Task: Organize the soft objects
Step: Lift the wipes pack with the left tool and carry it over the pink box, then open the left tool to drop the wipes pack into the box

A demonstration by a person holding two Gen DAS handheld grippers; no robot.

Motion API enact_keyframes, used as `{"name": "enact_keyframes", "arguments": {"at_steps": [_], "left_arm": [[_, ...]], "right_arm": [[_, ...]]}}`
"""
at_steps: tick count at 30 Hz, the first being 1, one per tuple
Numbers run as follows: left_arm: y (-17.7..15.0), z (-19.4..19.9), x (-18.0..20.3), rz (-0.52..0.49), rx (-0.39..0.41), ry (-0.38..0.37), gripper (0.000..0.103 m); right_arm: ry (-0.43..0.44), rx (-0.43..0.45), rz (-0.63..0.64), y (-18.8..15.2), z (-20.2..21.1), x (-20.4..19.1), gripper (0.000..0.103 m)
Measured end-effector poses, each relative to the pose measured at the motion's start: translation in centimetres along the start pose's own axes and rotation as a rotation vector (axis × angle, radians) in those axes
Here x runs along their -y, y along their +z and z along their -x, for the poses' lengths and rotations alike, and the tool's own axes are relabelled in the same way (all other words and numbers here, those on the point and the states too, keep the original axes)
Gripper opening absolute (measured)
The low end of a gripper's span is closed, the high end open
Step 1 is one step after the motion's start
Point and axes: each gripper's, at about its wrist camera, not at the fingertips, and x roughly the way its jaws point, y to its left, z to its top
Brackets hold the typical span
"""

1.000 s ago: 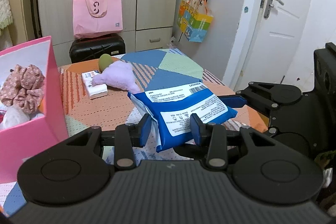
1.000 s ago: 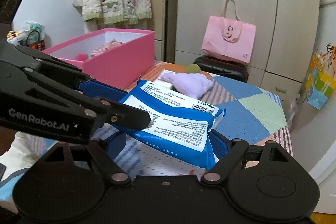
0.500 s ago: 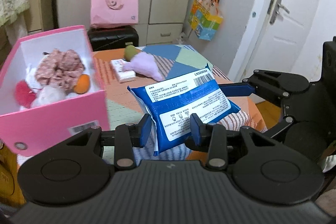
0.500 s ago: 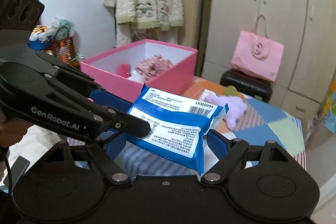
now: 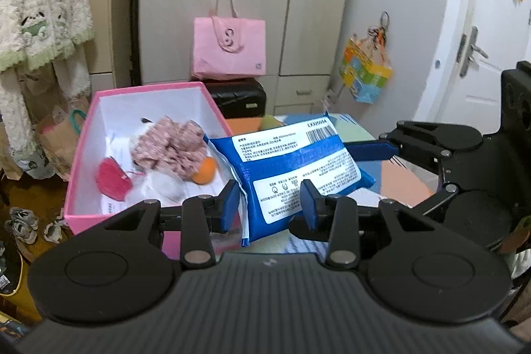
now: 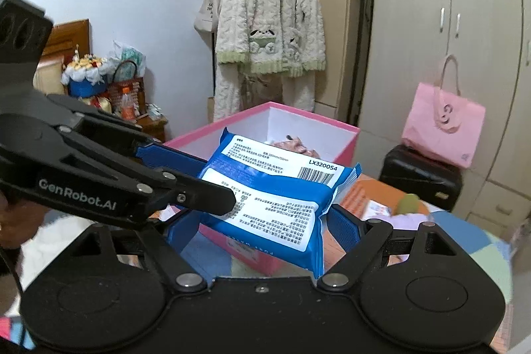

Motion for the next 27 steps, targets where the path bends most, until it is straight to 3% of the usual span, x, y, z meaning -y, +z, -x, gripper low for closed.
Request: {"name": "enact_keyframes", "arguments": {"at_steps": [17, 22, 27], "left_arm": [[1.5, -3.7, -8.3, 0.113, 0.030, 0.050, 0.038], [0.9, -5.9, -10.3, 0.169, -0.030, 0.028, 0.037], [0.7, -6.7, -10.9, 0.165, -0.041, 0.075, 0.038]], "right_arm": [[0.082, -0.041, -0.019, 3.6, -9.0, 1.7, 0.088], [0.084, -0.093, -0.012, 3.3, -11.6, 1.9, 0.088], [0.071, -0.116, 0.003, 3.4, -12.5, 1.8, 0.085]]}}
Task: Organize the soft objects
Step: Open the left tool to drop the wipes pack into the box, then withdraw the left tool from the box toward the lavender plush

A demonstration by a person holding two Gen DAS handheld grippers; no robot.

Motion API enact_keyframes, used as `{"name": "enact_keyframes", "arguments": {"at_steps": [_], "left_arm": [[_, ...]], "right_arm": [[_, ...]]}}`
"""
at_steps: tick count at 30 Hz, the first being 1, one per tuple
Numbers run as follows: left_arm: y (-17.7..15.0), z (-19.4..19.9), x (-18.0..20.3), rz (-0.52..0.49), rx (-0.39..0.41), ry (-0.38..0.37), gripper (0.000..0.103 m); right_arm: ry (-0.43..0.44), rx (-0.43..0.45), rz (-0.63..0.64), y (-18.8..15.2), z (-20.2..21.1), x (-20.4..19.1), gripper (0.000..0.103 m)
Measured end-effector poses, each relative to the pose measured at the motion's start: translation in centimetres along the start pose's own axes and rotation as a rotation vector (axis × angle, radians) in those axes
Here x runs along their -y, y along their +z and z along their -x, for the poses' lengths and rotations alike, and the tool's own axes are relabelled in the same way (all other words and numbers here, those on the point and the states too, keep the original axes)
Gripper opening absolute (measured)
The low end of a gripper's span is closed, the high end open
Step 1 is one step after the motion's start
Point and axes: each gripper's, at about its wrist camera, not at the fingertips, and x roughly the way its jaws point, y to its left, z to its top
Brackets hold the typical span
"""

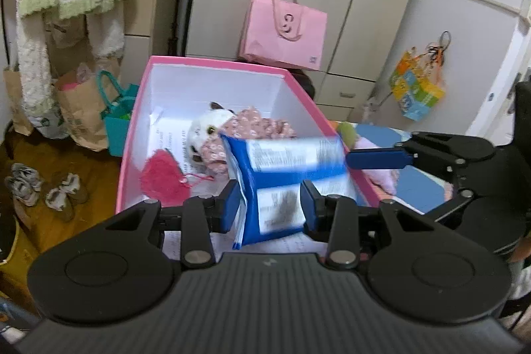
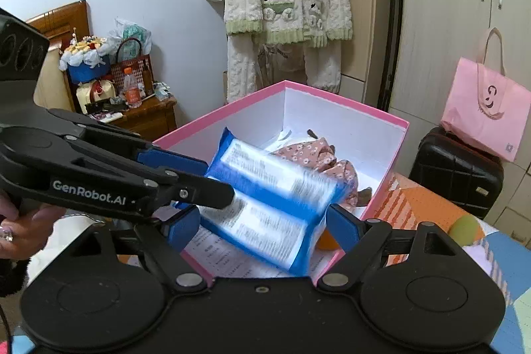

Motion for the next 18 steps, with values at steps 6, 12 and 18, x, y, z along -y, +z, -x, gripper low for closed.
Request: {"name": "enact_keyframes", "arguments": {"at_steps": [6, 12, 18], "left_arm": [[0.4, 1.6, 0.6, -0.059, 0.024, 0.098, 0.041], [0.3, 4.1, 1.4, -0.092, -0.002, 0.104, 0.042], [-0.4, 6.4, 3.1, -0.114, 0.009, 0.092, 0.046]], "right_arm": [[-0.038, -0.037, 0.017, 0.2, 0.7, -0.1, 0.085], [-0.052, -0.031, 0.065, 0.5, 2.9, -1.0, 0.085], [-0.068, -0.015, 0.092, -0.1, 5.3, -1.7, 0.086]]}}
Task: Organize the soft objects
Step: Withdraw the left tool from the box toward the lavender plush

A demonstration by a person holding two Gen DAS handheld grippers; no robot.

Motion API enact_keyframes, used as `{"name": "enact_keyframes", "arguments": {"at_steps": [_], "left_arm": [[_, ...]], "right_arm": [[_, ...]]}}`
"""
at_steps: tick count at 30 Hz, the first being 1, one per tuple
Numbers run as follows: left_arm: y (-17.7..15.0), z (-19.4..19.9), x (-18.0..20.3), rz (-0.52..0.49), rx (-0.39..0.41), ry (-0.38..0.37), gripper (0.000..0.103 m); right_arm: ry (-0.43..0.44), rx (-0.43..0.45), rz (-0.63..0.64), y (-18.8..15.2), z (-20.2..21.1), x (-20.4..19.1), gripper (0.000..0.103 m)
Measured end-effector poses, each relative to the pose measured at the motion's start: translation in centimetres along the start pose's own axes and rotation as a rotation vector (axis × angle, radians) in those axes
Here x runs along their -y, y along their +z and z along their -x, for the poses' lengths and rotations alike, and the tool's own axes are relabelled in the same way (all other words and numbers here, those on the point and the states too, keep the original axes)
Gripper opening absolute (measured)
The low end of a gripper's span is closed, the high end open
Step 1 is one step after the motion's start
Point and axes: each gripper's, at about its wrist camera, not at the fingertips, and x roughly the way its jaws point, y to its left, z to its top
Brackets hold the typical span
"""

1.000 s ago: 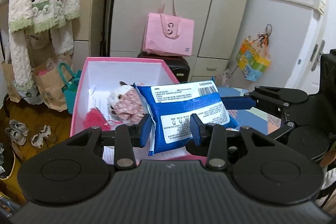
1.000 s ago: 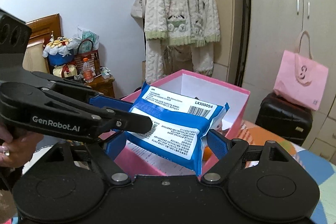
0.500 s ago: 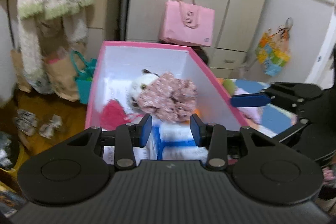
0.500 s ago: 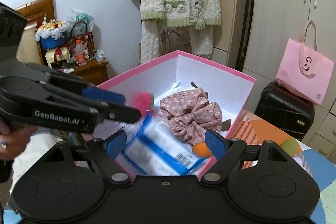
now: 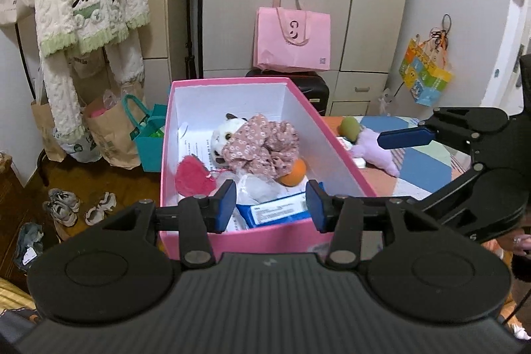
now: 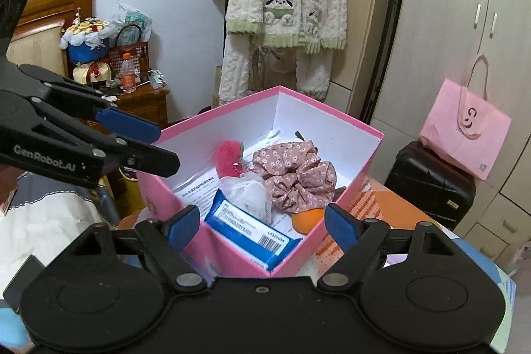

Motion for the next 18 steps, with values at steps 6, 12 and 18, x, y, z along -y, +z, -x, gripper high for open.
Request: {"name": "enact_keyframes", "arguments": {"at_steps": [6, 12, 18], "left_arm": [[-0.4, 2.0, 2.6, -0.059, 0.019, -0.022, 0.049], [-0.9, 2.7, 6.0, -0.132, 0.014, -0.077, 0.050], [-1.7, 1.6, 9.0, -0.166, -0.012, -0.140, 0.050]], "right_arm": [[0.010, 0.022, -0.029, -1.5, 3.2, 1.0, 0.086], [0.012, 0.091, -0.147, -5.4, 7.3, 4.4, 0.086], [-0.077, 0.145, -0.184, -9.1, 11.1, 7.1, 0.086]]}}
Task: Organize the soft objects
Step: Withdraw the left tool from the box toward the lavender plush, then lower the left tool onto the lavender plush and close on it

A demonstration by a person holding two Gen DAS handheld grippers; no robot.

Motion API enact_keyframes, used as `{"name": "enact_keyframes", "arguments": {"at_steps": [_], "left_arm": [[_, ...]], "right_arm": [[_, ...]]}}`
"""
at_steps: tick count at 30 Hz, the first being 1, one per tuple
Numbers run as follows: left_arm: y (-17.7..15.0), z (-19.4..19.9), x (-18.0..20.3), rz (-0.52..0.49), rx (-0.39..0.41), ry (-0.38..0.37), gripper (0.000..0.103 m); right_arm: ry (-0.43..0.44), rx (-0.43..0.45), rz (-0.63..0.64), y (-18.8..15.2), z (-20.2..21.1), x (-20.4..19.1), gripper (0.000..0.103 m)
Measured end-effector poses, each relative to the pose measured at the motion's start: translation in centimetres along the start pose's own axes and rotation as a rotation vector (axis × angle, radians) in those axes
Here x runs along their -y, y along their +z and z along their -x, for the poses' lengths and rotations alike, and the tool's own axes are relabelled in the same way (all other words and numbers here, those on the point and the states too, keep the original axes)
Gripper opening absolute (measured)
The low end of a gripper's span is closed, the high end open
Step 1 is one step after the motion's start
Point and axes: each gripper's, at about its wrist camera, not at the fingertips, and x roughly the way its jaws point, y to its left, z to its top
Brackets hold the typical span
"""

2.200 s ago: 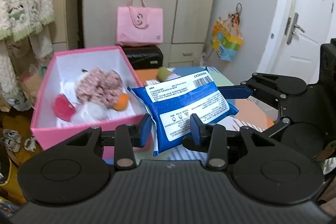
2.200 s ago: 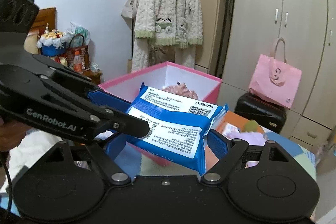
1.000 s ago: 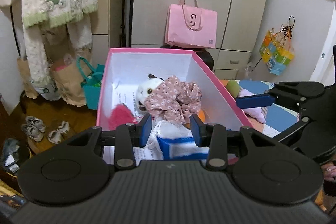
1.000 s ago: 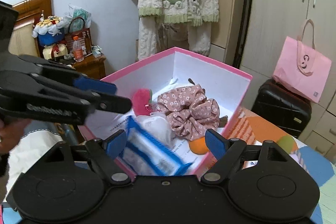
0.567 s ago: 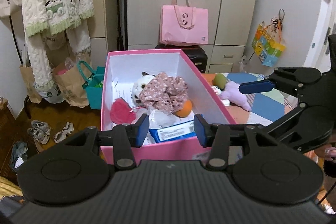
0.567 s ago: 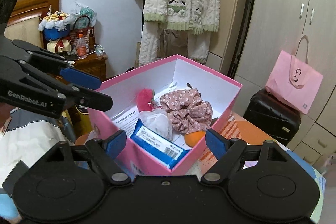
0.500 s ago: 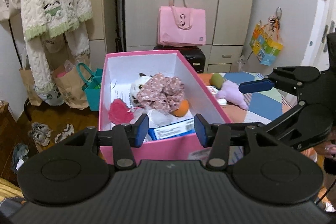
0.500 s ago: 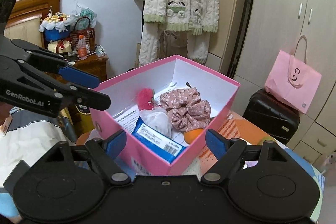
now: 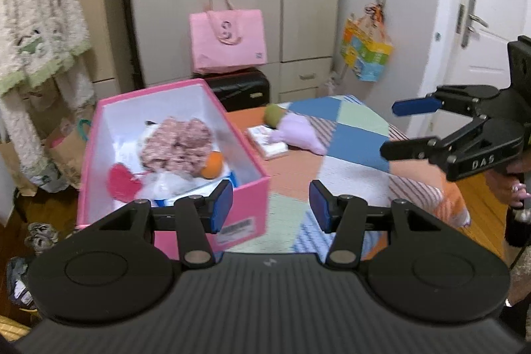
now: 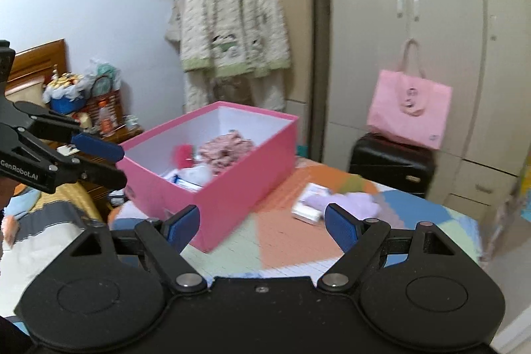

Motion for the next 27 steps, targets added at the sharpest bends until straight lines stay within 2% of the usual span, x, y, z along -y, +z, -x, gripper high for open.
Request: {"name": "enact_keyframes", "arguments": {"at_steps": [9, 13, 17, 23, 27], "left_arm": [[0.9, -3.6, 4.0, -0.049, -0.055, -0.092, 0.050], [1.4, -5.9, 5.9, -0.080, -0.063, -0.140, 0.054], [1.6, -8.7, 6.8, -0.059, -0.051, -0.174, 0.054], [3.0, -12.6, 7.3, -0.021, -0.018, -0.155, 0.054], [4.0, -15.8, 7.0, 0.019, -0.026, -0.146, 0.054]], "right_arm": [[-0.037, 0.016, 0.030, -3.3, 1.3, 2.1, 0.086], [-0.014, 0.016, 0.009, -4.5, 0.4, 3.3, 0.086], [0.028, 0.028, 0.029, -5.9, -0.9, 3.6, 0.086], [-0.006, -0.033, 0.063, -6.4, -4.1, 5.4, 0.086], [0.022, -0.083, 0.046, -6.0, -6.7, 7.2, 0.086]]}}
